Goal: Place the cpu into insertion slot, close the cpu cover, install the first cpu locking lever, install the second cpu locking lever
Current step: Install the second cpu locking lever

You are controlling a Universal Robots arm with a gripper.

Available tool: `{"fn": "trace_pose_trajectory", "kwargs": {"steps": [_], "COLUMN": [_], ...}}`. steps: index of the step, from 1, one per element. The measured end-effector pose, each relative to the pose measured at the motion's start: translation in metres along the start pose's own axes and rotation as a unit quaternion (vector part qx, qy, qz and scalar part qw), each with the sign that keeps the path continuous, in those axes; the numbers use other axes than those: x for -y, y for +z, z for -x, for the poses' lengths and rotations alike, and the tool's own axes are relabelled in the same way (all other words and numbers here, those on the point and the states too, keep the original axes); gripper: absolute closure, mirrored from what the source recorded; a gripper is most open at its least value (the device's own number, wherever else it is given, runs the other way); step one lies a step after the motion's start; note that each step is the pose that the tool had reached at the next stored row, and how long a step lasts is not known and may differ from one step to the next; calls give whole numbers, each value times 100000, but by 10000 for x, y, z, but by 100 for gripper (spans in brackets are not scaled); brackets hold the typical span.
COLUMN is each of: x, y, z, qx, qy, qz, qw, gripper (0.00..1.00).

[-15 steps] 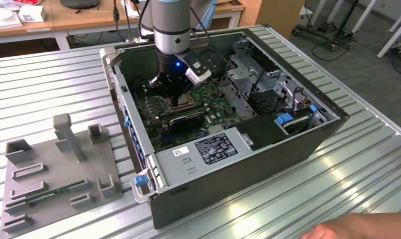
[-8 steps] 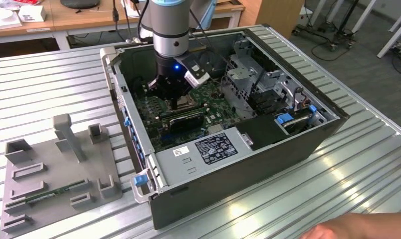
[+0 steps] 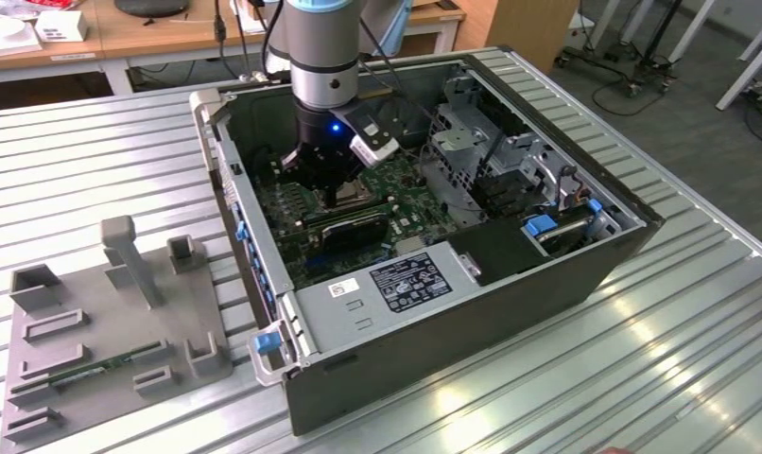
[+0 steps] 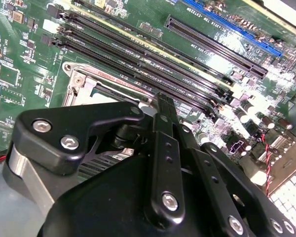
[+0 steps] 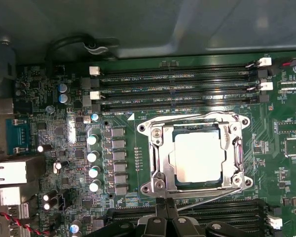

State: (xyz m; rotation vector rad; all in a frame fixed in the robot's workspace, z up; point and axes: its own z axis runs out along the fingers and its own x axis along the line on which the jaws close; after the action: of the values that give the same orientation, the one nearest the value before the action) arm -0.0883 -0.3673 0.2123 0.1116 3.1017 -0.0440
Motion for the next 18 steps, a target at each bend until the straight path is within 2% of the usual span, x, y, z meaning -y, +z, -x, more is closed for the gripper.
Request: {"fn": "trace_pose_trajectory", "kwargs": {"steps": [12, 15, 18], "x": [4, 4, 3], "y": [22, 35, 44], "z": [-61, -64, -64], "qx": [43, 23, -4], "qy": [-3, 8, 23], "qz": [38, 208, 697], "qw": [100000, 100000, 99998], "gripper": [89, 89, 89]}}
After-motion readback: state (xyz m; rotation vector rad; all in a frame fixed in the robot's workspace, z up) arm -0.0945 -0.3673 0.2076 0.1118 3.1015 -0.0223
